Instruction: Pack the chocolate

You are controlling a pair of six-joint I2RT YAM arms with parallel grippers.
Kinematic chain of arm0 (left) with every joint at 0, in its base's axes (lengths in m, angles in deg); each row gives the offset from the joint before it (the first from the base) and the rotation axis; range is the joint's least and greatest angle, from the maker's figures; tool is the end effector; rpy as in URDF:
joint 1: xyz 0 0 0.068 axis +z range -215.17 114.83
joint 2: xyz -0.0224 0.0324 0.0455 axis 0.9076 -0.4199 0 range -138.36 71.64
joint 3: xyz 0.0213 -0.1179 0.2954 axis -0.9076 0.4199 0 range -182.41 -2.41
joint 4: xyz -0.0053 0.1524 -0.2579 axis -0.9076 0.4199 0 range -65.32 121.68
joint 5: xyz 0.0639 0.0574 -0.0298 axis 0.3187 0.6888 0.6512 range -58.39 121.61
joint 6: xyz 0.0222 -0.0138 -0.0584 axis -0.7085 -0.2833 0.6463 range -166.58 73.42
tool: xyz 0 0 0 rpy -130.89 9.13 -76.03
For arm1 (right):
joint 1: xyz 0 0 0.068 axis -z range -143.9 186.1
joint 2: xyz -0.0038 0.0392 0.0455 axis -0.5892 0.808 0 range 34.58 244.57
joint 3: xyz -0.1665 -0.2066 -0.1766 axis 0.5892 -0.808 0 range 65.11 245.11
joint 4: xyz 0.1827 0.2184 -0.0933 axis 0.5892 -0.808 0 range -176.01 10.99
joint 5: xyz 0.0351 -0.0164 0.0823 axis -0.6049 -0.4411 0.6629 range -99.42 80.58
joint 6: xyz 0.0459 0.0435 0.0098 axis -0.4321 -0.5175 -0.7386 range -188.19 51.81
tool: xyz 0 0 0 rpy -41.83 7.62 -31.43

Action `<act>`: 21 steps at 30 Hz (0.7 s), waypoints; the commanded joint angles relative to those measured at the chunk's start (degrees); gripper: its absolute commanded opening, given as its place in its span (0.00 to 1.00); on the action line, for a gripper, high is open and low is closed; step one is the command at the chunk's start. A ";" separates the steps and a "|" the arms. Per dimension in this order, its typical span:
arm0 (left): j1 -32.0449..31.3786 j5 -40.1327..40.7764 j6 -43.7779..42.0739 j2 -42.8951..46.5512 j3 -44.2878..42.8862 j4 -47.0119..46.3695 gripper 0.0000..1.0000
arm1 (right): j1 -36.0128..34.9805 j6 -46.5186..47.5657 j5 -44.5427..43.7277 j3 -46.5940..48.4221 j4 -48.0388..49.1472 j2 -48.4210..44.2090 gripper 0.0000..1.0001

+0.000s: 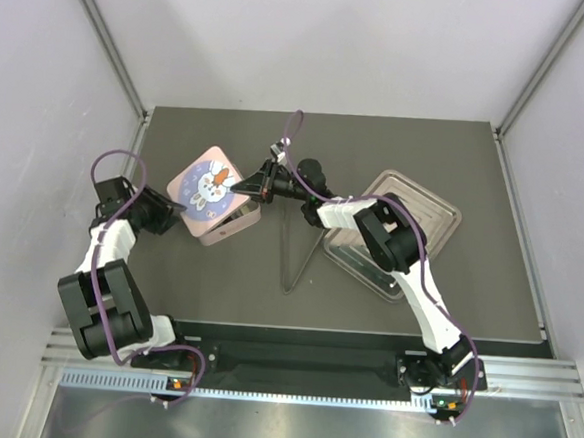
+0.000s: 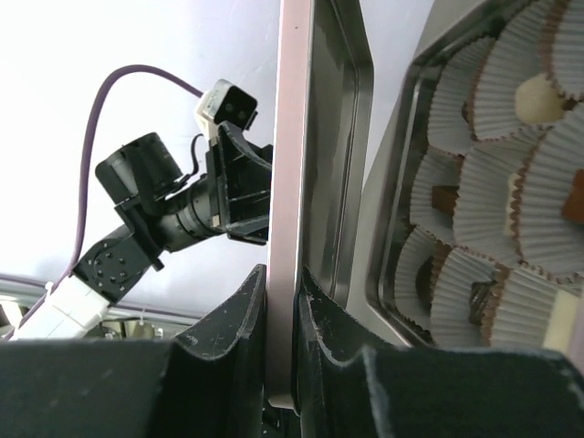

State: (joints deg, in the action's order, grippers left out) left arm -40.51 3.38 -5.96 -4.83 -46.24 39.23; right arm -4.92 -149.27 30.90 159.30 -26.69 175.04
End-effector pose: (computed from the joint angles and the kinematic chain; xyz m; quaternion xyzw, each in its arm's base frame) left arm 0.2822 0.1038 0.2264 -0.4121 0.8083 -0.2740 0.3190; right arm 0.4406 0.4258 0.1587 -0.0256 0.6776 0.7222 0.1362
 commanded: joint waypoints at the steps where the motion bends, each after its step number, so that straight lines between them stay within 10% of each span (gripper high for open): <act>1: -0.14 -1.39 0.34 0.00 0.85 -4.79 0.44 | 0.23 0.40 -0.24 0.99 2.97 1.13 0.00; 21: -0.93 -2.18 1.13 -3.42 2.44 -8.13 0.39 | 2.34 -0.31 -0.06 1.08 4.29 2.88 0.00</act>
State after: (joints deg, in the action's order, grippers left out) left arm -41.07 1.83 -4.69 -8.57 -44.06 34.72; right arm -3.45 -149.47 30.96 159.28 -26.30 177.64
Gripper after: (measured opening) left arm 0.389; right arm 0.149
